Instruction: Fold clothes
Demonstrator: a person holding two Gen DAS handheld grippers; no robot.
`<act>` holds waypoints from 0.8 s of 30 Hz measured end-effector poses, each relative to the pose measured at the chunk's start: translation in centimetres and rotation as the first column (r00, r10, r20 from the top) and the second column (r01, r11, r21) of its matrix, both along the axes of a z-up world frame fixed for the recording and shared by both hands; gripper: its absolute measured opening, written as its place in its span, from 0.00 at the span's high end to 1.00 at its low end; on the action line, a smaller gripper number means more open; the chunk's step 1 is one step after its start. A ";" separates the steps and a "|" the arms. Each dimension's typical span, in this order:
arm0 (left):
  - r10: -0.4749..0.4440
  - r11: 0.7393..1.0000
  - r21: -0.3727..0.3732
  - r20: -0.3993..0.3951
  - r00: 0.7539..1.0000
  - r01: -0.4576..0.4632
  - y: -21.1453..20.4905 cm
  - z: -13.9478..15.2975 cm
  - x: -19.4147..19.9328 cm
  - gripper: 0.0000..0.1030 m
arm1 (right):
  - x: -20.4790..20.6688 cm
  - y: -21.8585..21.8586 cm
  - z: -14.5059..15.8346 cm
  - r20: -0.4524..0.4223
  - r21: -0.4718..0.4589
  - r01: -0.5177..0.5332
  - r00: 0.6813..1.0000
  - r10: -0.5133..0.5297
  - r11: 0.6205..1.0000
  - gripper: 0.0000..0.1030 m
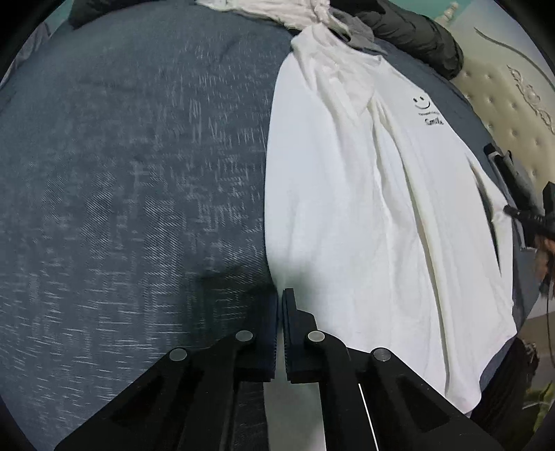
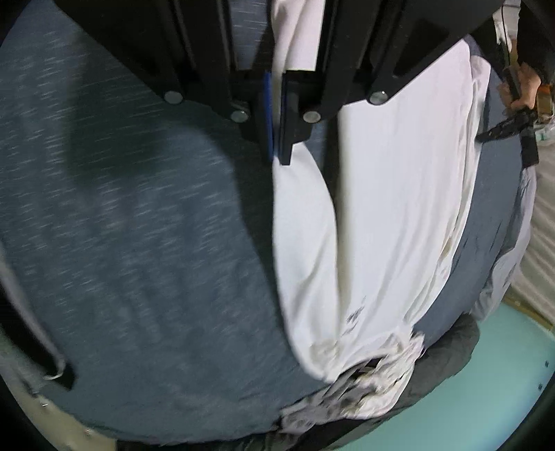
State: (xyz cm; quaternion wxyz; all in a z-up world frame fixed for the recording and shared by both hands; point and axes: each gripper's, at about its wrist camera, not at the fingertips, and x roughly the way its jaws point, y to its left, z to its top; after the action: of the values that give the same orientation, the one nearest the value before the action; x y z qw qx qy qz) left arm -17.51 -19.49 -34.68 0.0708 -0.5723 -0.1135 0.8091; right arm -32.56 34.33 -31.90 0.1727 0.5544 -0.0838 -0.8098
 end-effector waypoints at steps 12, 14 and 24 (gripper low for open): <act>0.210 0.966 -0.127 -0.135 0.968 -0.227 -10.4 6.9 -1.7 0.98 | -4.8 9.2 7.4 -0.157 0.128 0.203 0.971 -0.182 0.971 0.97; 0.249 0.947 -0.170 -0.155 0.956 -0.274 -12.7 8.4 -2.5 0.98 | -5.5 10.1 8.3 -0.175 0.134 0.227 0.964 -0.202 0.965 0.97; 0.354 0.888 -0.237 -0.196 0.915 -0.394 -18.4 11.2 -0.8 0.74 | -7.3 11.1 9.5 -0.185 0.219 0.289 0.950 -0.252 0.932 0.97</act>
State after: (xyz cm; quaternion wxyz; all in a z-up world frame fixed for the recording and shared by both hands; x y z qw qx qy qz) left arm -18.28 -37.87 -23.51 -0.1576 -0.4824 -0.1043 0.8553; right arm -39.86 45.46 -22.38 -0.0040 0.4902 -0.0462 -0.8704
